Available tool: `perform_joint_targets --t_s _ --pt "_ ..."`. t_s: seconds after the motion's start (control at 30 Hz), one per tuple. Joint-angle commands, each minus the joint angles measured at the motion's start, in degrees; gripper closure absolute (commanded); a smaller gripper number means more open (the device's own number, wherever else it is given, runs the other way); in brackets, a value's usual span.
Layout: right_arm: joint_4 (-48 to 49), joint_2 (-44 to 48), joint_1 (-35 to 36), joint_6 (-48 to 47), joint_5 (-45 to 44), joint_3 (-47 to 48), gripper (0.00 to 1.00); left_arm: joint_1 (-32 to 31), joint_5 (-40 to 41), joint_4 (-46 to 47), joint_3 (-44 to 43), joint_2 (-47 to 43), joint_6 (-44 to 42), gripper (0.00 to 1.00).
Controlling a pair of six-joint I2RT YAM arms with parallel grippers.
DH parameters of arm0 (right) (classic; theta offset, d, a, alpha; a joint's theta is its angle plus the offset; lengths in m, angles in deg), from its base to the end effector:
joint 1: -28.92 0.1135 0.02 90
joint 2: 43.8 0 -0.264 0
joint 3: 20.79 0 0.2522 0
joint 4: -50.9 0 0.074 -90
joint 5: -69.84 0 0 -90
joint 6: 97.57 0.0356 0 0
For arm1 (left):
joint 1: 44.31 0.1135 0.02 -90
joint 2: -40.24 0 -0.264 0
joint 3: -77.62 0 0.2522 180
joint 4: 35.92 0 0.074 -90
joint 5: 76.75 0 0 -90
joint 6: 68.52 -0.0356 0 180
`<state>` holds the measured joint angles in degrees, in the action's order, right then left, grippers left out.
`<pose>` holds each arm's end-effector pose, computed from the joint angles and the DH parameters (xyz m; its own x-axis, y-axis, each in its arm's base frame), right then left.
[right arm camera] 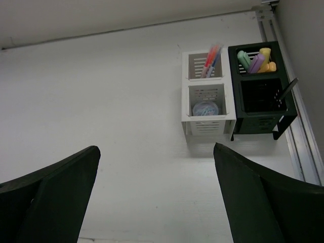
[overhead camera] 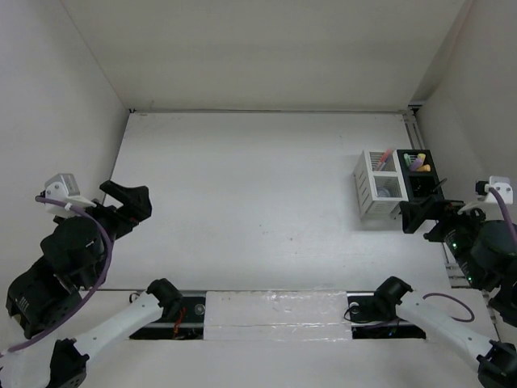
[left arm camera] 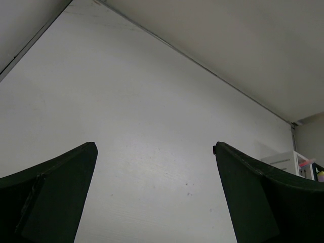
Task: Sort the stationery into containers
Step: Reset both arms
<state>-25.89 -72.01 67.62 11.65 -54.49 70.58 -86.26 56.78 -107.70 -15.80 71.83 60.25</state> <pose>0.0139 -0.0146 0.4390 -0.2028 0.1858 -0.9614 -0.0231 0.9806 0.1944 0.0257 0.0099 0.4569 -0.0878 -0.5316 -0.8425 -0.0960 0.8463 -0.5240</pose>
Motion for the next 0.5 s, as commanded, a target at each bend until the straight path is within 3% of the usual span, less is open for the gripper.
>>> perform_joint_targets --t_s 0.0,0.47 --pt "-1.9 -0.4 0.0 -0.9 -0.7 -0.2 0.00 0.1 -0.7 -0.9 -0.5 -0.9 1.4 0.00" --pt "-0.9 0.7 0.0 -0.9 0.4 -0.2 0.00 0.1 -0.7 -1.4 1.1 -2.7 1.9 0.00"
